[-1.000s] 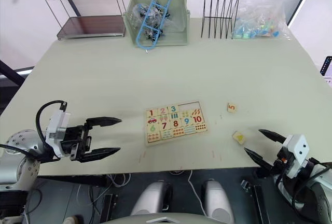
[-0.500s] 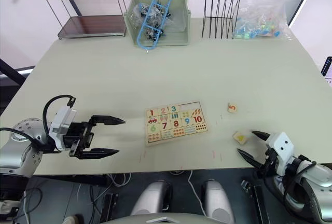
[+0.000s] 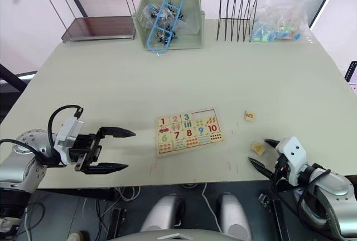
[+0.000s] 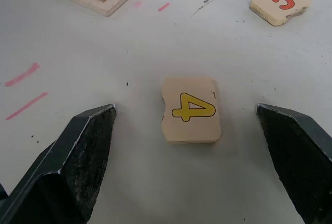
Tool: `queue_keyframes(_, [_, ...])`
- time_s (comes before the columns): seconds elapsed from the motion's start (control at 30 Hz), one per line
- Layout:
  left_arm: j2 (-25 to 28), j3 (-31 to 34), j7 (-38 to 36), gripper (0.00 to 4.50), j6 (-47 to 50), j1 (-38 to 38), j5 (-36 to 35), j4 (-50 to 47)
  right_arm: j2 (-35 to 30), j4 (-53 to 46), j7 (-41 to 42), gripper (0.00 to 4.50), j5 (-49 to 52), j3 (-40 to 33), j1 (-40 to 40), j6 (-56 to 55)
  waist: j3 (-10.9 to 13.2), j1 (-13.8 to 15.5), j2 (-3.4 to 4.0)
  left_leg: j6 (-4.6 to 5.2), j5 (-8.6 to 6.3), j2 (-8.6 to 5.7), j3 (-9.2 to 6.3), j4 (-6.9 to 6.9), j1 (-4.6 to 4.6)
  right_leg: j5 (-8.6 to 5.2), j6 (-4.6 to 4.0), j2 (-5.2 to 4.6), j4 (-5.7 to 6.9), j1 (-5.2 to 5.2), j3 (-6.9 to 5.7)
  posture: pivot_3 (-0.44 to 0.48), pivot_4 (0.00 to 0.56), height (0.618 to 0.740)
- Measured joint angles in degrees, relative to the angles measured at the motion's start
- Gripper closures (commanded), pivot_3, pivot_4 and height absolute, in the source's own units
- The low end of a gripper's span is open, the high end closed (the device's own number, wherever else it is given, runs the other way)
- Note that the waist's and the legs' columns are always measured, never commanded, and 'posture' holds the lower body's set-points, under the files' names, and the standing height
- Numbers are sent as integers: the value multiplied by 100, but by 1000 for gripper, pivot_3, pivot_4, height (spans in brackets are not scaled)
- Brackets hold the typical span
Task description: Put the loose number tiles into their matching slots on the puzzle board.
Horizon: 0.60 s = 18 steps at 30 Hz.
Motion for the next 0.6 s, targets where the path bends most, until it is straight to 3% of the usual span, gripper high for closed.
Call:
queue_keyframes(0.07, [-3, 1, -1, 0, 6, 4, 0, -30, 0, -24, -18, 1212, -6, 25, 30, 11, 0, 0, 0, 0, 0, 0, 0, 0, 0, 0, 0, 0, 0, 0, 0, 0, 150, 740])
queue_keyframes(0.2, [-4, 6, -2, 0, 14, 25, 0, -56, -2, -90, -18, 3402, -8, 47, 102, 11, 0, 0, -1, 0, 0, 0, 0, 0, 0, -1, 1, 0, 0, 0, 0, 0, 150, 740])
queue_keyframes(0.23, [-3, 8, -2, 0, 15, 27, 0, -56, -6, -117, -22, 3616, -15, 46, 103, 10, 0, 0, -1, 0, 0, 0, 0, 0, 0, -1, 1, 0, 0, 0, 0, 0, 150, 740])
queue_keyframes(0.6, [-71, 47, -5, 0, 92, 27, 2, -80, -109, -198, -68, 3603, 80, 37, -170, 384, -1, 0, -1, 0, 0, 0, 0, 0, 0, 0, 1, 0, 0, 0, 0, 0, 150, 740])
